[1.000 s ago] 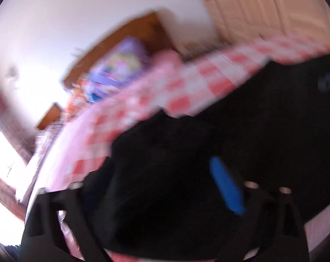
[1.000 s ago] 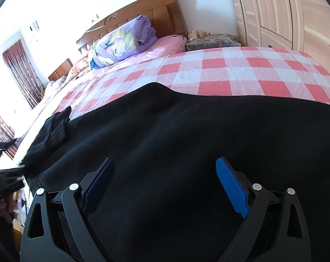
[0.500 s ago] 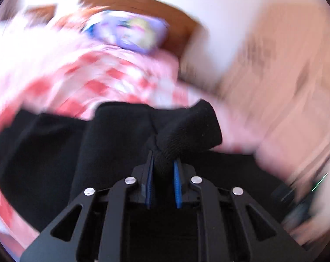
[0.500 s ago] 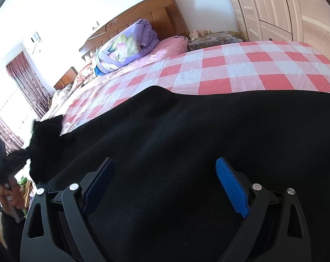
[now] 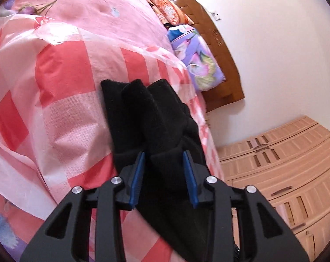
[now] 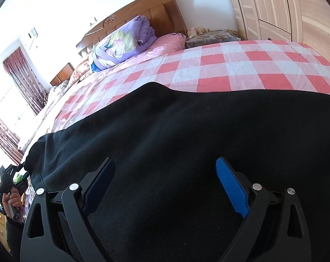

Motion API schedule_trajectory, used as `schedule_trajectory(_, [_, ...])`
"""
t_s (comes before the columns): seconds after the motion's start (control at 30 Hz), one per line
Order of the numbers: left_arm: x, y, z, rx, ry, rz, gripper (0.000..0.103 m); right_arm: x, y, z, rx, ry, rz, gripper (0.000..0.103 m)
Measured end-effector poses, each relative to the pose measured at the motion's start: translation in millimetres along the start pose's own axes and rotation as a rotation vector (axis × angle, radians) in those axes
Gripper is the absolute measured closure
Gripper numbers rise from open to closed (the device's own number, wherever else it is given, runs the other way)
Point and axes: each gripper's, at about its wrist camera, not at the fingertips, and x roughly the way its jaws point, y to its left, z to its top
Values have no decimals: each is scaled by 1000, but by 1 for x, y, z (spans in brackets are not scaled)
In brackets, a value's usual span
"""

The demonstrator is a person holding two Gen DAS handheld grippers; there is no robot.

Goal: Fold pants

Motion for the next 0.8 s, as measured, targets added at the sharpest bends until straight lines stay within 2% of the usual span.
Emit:
schedule_trajectory(0.07, [-4, -4, -4, 21, 3, -12, 52, 0, 0, 0, 1, 1, -2, 12])
schedule_trajectory(0.13, [-2, -13, -9, 51, 18, -25, 36, 0, 0, 0, -1, 2, -4, 12])
schedule_trajectory(0.2, [0, -19, -13, 76, 19, -21, 29, 0, 0, 0, 0, 2, -3, 12])
schedule_trajectory(0.27, [8, -18, -13, 86, 21, 18, 34, 0, 0, 0, 1, 1, -1, 12])
schedule_trajectory(0.33, [17, -14, -15, 86, 55, 32, 94, 0, 0, 0, 3, 0, 1, 12])
schedule_trajectory(0.43, [16, -17, -12, 98, 63, 22, 96, 0, -1, 0, 10, -2, 9, 12])
schedule_trajectory(0.53, [-6, -26, -6, 72, 51, -92, 96, 0, -2, 1, 13, -3, 11, 12])
schedule_trajectory(0.57, [-9, -24, -3, 49, 55, -106, 96, 0, -2, 1, 13, -4, 11, 12])
schedule_trajectory(0.63, [-6, -21, 2, 60, 88, -44, 96, -1, -2, 0, 13, -5, 12, 12])
schedule_trajectory(0.67, [2, -19, 2, 92, 118, 38, 96, -1, -2, 0, 15, -6, 14, 12])
schedule_trajectory(0.73, [20, -9, -1, 122, 170, 155, 94, -1, -3, 0, 18, -7, 16, 12])
schedule_trajectory(0.77, [26, -4, -2, 134, 180, 175, 92, -1, -3, 1, 19, -7, 16, 12])
schedule_trajectory(0.8, [28, 0, -3, 143, 176, 164, 92, -1, -3, 1, 18, -6, 15, 12])
